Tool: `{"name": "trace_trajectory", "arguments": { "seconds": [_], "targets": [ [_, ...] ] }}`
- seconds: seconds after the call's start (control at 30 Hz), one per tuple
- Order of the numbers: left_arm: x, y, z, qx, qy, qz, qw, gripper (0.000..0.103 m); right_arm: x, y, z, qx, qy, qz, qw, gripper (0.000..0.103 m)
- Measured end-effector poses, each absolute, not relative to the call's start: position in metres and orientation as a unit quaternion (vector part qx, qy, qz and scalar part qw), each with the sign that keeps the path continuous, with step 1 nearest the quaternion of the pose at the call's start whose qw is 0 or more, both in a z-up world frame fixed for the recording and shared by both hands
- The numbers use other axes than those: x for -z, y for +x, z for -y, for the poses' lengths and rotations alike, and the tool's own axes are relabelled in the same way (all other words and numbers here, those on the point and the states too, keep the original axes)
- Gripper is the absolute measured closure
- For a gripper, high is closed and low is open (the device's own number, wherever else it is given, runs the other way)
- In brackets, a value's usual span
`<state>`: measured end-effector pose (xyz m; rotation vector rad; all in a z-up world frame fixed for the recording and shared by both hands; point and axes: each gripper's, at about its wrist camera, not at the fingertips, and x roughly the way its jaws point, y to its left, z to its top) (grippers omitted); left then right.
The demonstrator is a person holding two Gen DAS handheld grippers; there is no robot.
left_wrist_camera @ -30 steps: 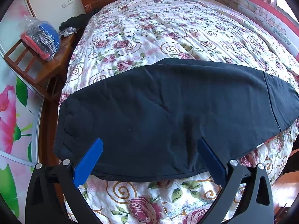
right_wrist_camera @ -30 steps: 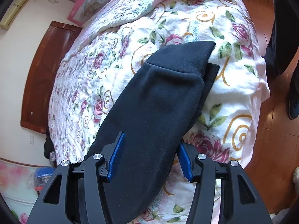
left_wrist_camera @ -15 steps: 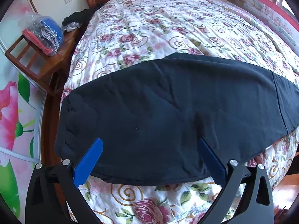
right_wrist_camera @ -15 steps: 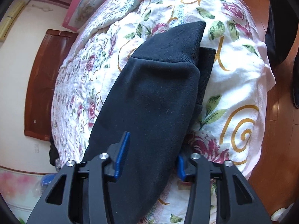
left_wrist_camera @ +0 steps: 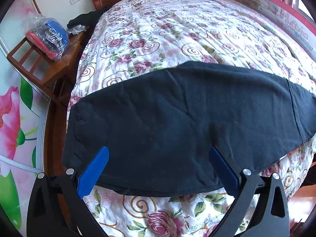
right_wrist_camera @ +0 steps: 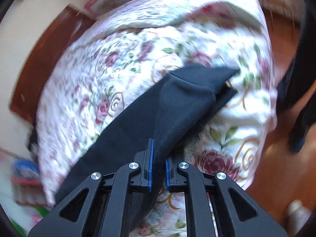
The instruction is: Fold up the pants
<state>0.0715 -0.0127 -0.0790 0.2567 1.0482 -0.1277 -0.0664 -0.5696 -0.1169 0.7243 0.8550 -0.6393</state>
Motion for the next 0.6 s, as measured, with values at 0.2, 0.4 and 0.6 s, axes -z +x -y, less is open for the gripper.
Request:
{"name": "trace_trajectory", "arguments": {
  "seconds": [0.2, 0.4, 0.6],
  "targets": [
    [0.063, 0.078, -0.013, 0.043, 0.108, -0.486, 0.866, 0.002, 0.075, 0.0, 0.483, 0.271, 0.095, -0.449, 0.846, 0.094],
    [0.06, 0.087, -0.041, 0.022, 0.082, -0.489, 0.868, 0.002, 0.063, 0.034, 0.394, 0.211, -0.03, -0.455, 0.865, 0.095],
    [0.061, 0.09, -0.055, 0.014, 0.07, -0.49, 0.869, 0.002, 0.081, 0.051, 0.3, 0.14, -0.121, -0.457, 0.87, 0.095]
  ]
}}
